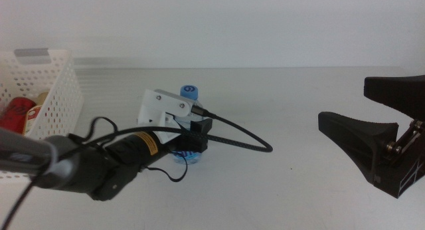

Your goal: Use arms to grab the bottles and put them into the dustbin to the left of the table.

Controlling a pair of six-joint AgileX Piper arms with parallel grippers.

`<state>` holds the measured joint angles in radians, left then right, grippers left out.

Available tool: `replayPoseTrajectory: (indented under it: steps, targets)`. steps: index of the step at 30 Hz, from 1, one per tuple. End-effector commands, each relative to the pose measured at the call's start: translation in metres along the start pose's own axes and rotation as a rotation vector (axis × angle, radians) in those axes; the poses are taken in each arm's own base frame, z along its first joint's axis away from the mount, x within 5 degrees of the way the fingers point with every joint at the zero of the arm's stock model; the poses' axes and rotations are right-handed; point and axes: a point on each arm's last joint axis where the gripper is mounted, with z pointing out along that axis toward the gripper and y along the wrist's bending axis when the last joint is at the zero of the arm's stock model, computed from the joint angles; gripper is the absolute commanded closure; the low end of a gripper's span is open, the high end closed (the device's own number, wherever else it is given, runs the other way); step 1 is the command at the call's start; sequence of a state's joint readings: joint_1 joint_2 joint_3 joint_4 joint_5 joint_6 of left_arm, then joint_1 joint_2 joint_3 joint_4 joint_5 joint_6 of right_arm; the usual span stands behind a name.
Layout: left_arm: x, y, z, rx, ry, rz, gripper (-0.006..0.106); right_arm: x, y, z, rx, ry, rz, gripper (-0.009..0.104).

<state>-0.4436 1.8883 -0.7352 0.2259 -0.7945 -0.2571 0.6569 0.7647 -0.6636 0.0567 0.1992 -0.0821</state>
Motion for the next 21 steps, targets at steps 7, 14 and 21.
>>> replayPoseTrajectory:
  steps: [7, 14, 21]
  targets:
    - [-0.09, -0.015, -0.055, -0.023, -0.125, 0.053, 0.093, -0.015, -0.001, -0.003, 0.008, -0.102, -0.019, 0.024]
    - [-0.124, -0.016, -0.087, -0.116, -0.011, -0.047, 0.093, -0.015, -0.001, -0.003, 0.008, -0.102, -0.019, 0.024]
    - [-0.163, -0.011, -0.097, -0.247, 0.187, -0.002, 0.093, -0.015, -0.001, -0.003, 0.008, -0.102, -0.019, 0.024]
